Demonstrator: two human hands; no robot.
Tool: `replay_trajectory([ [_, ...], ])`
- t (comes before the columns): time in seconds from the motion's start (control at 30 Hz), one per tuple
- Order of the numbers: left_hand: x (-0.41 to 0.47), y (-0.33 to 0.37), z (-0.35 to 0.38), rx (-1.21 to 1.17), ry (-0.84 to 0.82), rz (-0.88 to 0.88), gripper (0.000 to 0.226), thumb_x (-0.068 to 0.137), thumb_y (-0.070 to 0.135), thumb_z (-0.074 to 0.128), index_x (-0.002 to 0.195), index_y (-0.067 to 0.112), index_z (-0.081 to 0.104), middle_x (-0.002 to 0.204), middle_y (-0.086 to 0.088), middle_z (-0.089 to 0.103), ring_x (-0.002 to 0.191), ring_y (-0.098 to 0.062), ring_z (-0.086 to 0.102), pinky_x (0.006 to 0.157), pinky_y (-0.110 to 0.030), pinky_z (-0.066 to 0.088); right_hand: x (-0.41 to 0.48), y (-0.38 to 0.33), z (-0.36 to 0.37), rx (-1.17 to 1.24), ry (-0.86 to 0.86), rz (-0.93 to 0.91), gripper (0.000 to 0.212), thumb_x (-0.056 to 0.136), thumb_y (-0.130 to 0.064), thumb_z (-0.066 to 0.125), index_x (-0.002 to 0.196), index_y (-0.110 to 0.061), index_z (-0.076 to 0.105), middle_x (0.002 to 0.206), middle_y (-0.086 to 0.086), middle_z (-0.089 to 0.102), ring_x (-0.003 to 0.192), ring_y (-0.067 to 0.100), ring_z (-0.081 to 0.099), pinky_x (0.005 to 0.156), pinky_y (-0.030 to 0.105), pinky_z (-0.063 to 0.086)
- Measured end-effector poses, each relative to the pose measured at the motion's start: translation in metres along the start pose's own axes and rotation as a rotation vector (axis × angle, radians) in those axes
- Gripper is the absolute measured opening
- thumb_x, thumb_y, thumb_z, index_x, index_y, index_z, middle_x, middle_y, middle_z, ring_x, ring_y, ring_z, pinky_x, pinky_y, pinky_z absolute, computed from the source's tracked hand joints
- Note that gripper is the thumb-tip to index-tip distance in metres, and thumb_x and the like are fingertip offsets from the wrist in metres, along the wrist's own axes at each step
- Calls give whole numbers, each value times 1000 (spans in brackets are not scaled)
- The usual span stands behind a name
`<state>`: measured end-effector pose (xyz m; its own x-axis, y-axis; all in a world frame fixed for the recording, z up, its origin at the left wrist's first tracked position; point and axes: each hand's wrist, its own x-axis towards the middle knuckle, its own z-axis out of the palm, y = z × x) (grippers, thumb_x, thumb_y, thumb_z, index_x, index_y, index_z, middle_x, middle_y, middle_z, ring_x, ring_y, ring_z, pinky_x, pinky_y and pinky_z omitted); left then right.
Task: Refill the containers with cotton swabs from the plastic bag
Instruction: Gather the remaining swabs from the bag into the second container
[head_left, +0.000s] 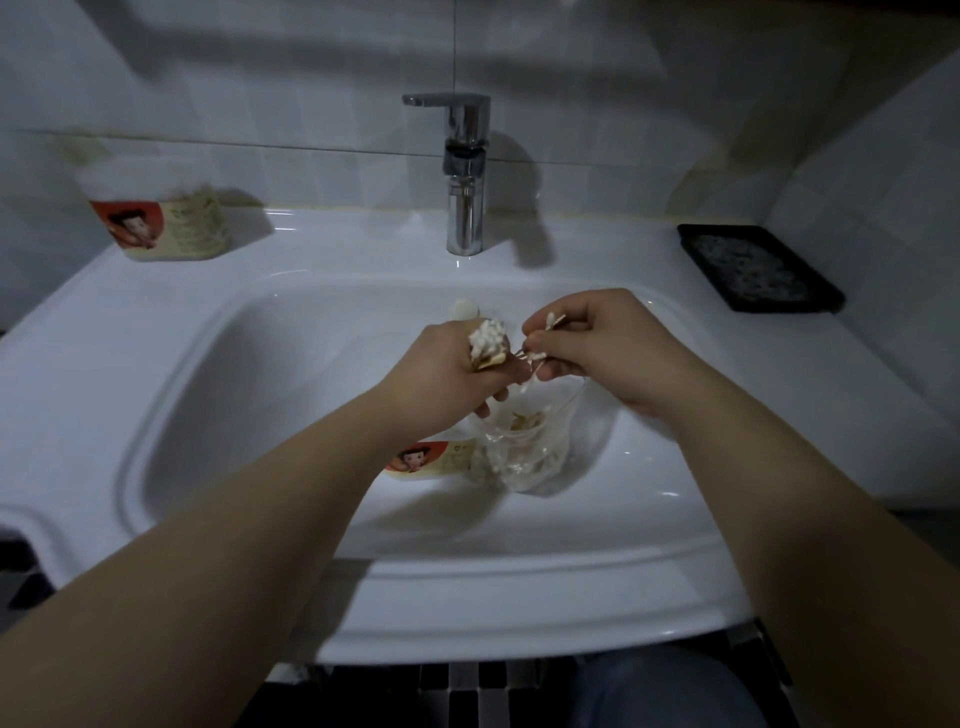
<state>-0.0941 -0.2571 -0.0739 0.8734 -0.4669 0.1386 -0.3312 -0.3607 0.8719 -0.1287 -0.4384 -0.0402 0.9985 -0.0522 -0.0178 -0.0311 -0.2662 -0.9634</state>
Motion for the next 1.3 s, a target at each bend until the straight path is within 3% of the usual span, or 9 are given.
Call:
replay_trajectory([
  [0.2,2,-6,-6,59,-36,5,7,98,18,66,92,14,67,83,15,77,61,-4,65,56,-24,56,7,1,-8,76,142,3,9,93,5,66,88,0,72,80,17,70,63,23,69,65,25,59],
  [0.37,4,-11,-6,128,-9,-15,11,103,21,55,112,26,56,80,9,72,62,-2,58,65,-26,53,7,1,-9,94,218,-21,7,94,5,65,94,4,72,81,20,69,62,22,66,64,25,60],
  [0.47,6,-9,-7,190,52,-90,24,103,36,55,101,14,65,78,3,64,71,-18,60,77,-45,58,6,0,-9,124,229,-23,10,94,6,64,101,10,69,82,21,67,64,20,66,63,23,59],
  [0.53,6,-7,-8,136,99,-120,38,99,47,58,92,11,63,74,0,63,69,-22,60,77,-49,59,4,1,-7,128,197,-8,10,94,6,65,102,10,69,85,23,68,65,21,66,65,23,60],
  [0.7,4,0,-6,-45,68,-121,44,92,44,70,85,2,59,57,10,50,51,-8,48,57,-33,53,3,3,0,181,81,19,8,92,8,67,99,10,69,89,25,70,70,21,72,69,21,59],
  [0.9,2,-1,-5,-365,-145,-122,30,95,19,72,76,18,48,61,6,43,54,-10,38,51,-22,38,2,3,3,199,-61,12,7,93,6,65,98,3,69,78,18,73,73,24,74,74,30,62],
  [1.0,0,0,-5,-361,-156,-119,26,96,12,69,75,16,54,58,10,57,54,-8,45,53,-22,43,2,2,3,187,-77,44,8,94,3,66,101,1,70,89,23,74,73,30,73,70,31,62],
  [1.1,-1,3,-4,-334,-130,-111,17,95,10,70,81,16,61,74,-1,73,56,-8,52,56,-24,49,3,1,3,143,-60,74,10,96,-3,66,105,-1,70,96,21,76,72,24,73,61,26,56],
  [1.3,1,1,-4,-357,-108,-127,13,96,7,68,98,11,56,84,-8,76,58,-11,58,58,-25,52,6,1,0,154,67,52,7,93,2,68,97,-4,71,88,17,75,68,16,67,62,24,58],
])
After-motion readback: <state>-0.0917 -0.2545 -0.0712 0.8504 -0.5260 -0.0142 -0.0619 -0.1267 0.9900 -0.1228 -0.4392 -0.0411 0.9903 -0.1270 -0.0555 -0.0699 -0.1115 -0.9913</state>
